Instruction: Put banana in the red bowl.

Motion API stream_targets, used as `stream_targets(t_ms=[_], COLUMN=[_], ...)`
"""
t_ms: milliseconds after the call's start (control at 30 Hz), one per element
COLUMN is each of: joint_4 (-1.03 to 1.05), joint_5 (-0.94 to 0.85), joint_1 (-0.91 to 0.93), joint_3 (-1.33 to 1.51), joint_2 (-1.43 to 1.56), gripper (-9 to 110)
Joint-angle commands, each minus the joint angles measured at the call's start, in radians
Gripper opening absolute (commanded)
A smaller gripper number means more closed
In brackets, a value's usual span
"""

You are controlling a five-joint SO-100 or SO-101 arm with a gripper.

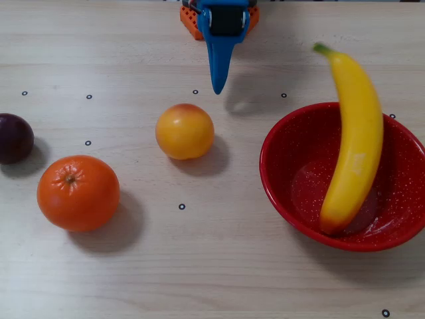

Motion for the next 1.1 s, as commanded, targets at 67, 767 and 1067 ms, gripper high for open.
stream_targets(t_ms=[67,767,1067], joint_4=[0.026,0.253,0.296], joint_5=[0.017,0.098,0.13], joint_1=[0.009,-0.003,-0.014], joint_3=[-0.003,0.097,0.087], joint_2=[0.044,0.201,0.201], gripper=[0,0,0])
